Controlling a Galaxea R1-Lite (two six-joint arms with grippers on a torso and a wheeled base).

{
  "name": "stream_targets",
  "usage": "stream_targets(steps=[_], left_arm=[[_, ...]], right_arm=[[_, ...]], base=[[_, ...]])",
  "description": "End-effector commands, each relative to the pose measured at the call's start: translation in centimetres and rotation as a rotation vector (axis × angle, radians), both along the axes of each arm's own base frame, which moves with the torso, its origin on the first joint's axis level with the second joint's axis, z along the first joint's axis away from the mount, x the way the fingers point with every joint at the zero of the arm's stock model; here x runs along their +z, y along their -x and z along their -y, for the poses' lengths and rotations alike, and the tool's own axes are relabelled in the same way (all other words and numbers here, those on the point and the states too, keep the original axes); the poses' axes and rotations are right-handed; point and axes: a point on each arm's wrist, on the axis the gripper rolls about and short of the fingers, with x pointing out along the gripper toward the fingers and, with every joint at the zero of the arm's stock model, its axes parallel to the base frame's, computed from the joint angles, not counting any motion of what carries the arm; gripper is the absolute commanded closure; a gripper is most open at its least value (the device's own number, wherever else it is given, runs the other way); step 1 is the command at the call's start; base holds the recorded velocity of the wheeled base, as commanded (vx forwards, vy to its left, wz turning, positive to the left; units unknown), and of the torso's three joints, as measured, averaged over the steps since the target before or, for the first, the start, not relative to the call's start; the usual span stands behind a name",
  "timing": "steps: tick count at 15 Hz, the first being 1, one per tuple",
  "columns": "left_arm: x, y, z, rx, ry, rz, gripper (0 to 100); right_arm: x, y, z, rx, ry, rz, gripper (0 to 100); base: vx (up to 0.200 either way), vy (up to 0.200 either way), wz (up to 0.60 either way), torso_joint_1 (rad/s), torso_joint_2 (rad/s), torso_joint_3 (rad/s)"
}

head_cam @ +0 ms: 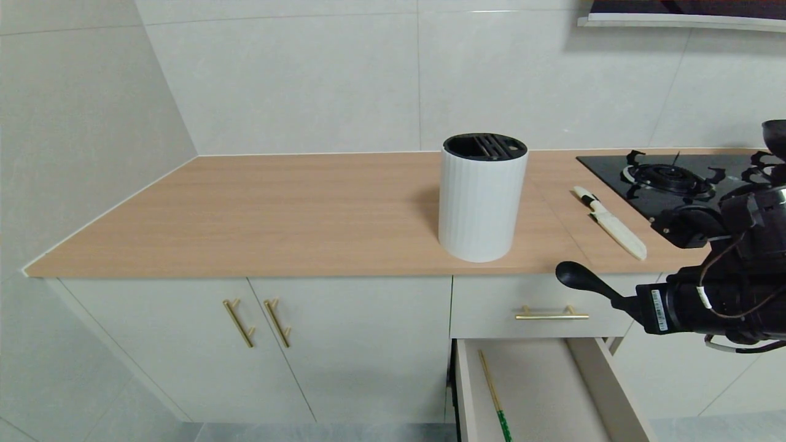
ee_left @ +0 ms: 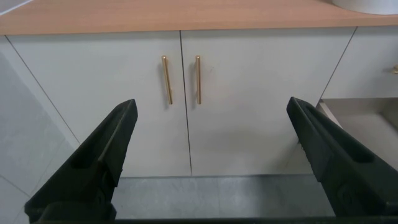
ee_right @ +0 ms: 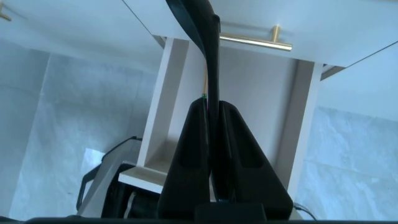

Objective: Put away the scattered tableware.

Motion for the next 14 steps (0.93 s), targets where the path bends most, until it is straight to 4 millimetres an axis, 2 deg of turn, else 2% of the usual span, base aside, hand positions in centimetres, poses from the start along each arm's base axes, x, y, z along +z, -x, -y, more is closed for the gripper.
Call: stream_targets(steps=[1, 6, 14], left_arm=[[0.0, 0.0, 0.0, 0.000, 0.000, 0.000, 0], [0.0, 0.0, 0.0, 0.000, 0.000, 0.000, 0], [0.0, 0.0, 0.0, 0.000, 0.000, 0.000, 0]], right_arm=[[-0.3, -0.2, -0.1, 0.001, 0.003, -0.012, 100], [-0.9, -0.6, -0.2, 0.002, 0.011, -0.038, 100], [-1.4, -1.0, -0.3, 0.003, 0.017, -0.055, 100]], base=[[0.000, 0.000, 0.00, 0.000, 0.00, 0.000], [0.000, 0.000, 0.00, -0.049, 0.11, 0.065], [0.000, 0.000, 0.00, -0.193, 0.47, 0.268]])
